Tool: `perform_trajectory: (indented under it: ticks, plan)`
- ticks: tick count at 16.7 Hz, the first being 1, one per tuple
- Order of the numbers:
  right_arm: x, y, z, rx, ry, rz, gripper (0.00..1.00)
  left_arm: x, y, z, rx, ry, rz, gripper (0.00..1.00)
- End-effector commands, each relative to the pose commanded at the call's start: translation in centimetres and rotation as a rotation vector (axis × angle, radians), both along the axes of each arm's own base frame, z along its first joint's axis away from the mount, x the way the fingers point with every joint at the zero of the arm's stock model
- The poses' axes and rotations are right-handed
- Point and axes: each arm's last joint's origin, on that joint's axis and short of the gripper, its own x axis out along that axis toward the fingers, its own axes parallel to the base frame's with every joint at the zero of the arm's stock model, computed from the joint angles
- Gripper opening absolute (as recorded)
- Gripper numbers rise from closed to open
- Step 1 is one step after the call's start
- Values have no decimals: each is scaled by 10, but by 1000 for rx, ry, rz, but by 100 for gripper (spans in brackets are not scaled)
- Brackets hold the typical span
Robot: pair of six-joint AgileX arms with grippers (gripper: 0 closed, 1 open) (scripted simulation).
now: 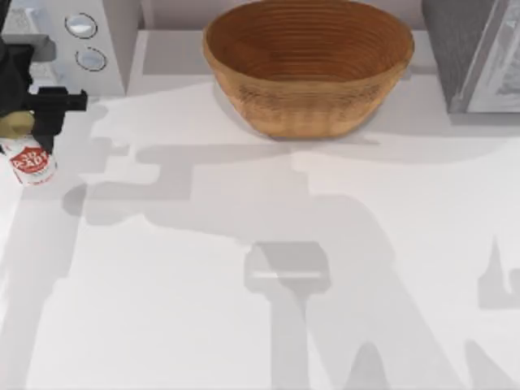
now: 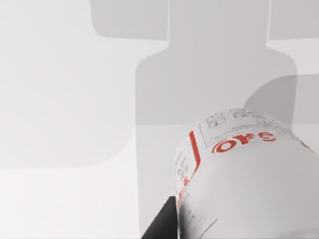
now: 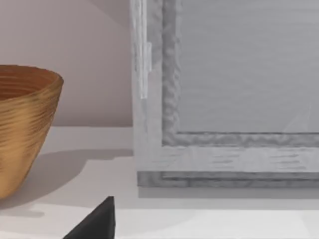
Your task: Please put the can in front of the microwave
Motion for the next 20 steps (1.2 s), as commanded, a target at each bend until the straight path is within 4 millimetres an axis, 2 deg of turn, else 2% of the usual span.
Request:
perform_trajectory:
  ticks: [9,20]
  plan:
    - [0,0,0,0,0,0,100,-1,1,-6,-1,-4,6,0]
    - [0,0,0,0,0,0,100,-1,1,-6,-1,-4,6,83]
